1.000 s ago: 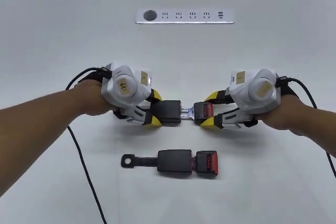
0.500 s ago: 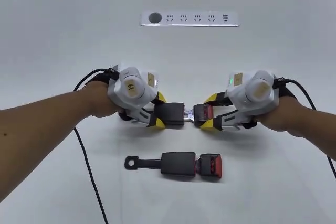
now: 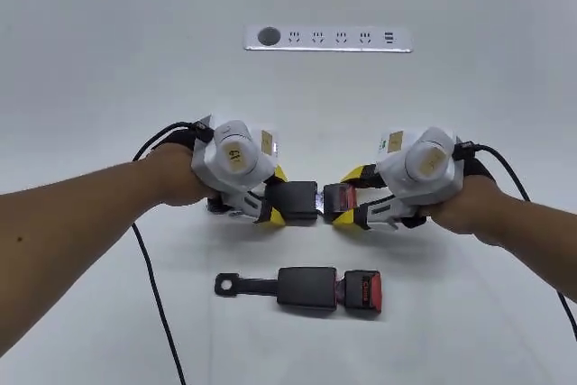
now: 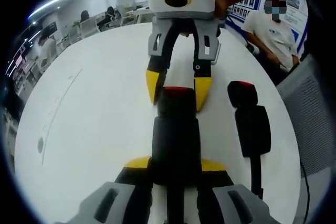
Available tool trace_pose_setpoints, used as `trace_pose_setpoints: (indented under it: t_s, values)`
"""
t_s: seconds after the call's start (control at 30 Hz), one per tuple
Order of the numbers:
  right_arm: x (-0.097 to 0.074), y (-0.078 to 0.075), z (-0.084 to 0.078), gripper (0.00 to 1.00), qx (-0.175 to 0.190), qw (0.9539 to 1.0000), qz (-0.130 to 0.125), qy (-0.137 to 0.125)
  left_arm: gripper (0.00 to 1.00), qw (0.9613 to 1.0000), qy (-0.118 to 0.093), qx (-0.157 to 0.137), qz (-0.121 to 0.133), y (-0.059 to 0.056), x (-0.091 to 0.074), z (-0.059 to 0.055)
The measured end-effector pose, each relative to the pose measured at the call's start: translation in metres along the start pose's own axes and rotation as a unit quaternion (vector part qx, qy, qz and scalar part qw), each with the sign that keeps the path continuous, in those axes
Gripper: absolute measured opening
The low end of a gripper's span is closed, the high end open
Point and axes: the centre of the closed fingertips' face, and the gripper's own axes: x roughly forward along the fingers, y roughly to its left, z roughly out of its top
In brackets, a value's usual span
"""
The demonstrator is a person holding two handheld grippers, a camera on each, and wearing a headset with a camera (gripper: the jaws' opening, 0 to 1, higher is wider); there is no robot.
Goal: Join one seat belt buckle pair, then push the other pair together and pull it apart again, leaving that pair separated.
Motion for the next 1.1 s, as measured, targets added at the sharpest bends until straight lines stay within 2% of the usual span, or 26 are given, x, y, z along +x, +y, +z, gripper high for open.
trace_pose_setpoints:
  t_s: [0.37,0.8,1.1]
  values:
    - [-0.0003,0.0037,0.0003,0.33,-0.007,0.9998,-0.005,0.018,0.32,1.0000,-0.001,-0.001,0.000,0.0004,0.0010,-0.0002]
    - [-0.0007,0.0048,-0.0003,0.33,-0.012,0.9997,-0.003,0.022,0.33,1.0000,-0.004,0.005,-0.001,-0.0013,0.0018,0.0011]
    - [0.0000,0.0055,-0.0001,0.33,-0.014,0.9997,-0.002,0.017,0.33,0.9998,-0.019,0.000,0.000,-0.0012,0.0020,-0.0001]
